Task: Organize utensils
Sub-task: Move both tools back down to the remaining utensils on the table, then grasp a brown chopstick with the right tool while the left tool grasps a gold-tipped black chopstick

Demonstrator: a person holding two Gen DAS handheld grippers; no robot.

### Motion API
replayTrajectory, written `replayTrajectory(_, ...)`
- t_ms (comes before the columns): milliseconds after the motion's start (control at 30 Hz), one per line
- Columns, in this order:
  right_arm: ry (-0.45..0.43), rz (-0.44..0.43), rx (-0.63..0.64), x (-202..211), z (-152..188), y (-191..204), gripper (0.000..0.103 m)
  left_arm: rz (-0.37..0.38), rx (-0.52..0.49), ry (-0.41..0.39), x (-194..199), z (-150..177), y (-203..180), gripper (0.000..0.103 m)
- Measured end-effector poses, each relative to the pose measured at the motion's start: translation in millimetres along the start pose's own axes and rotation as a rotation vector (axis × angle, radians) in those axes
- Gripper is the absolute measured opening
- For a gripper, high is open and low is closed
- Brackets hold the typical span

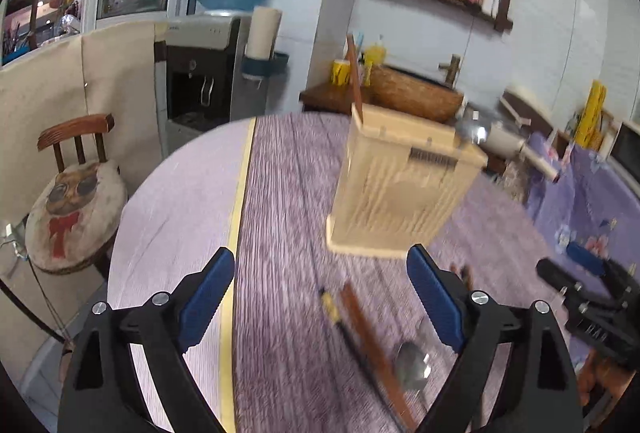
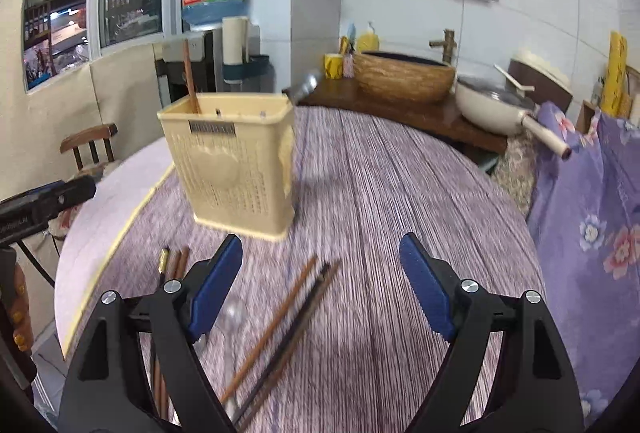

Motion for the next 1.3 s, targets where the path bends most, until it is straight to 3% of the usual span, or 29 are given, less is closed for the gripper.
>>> replayTrajectory(267,0.145,0.013,-0.062,-12,64,-9,0.079,-0.076,-0.079,0.116,-6,54,3,0.087)
replayTrajectory(433,0.22,-0.008,-0.085,-24,87,-2,0.064,-0.066,-0.066,0.149,-11,70,2,0.085)
replayTrajectory(567,0.271,-0.03,-0.096,-32,96,8,0.059,-0.048,-0.036,0.186,-17,78,3,0.074)
replayTrajectory(767,0.32,-0.027,-0.092,-40,103,19,0.056,-0.041,-0.046,0.198,-18,83,-3,0.072)
replayTrajectory(867,0.34,-0.012,-0.078,-42,106,18,0.049,-0.039,-0.055,0.21,-20,87,-6,0.068)
replayTrajectory(1067,0.324,-0.059,-0.173,-32,106,-3,0.048,-0.035,-0.047,0.224,-23,89,-2,0.063)
replayTrajectory(1167,0.301,-0.026,-0.163,-29,101,-8,0.046,-0.035,-0.046,0.224,-24,87,-3,0.06)
replayTrajectory(1300,0.332,-0.039,-0.172,-40,102,-8,0.038,-0.034,-0.05,0.228,-26,85,-5,0.056)
Point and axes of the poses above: each gripper's, at about its wrist camera, not at the fingertips, and x roughly against the way its jaws point, y to its left, z to its underside, the point moved 5 cm from there along -x, roughly the way its jaws point, and after that the axes turned 4 degrees about -y, right-handed, at the moved point
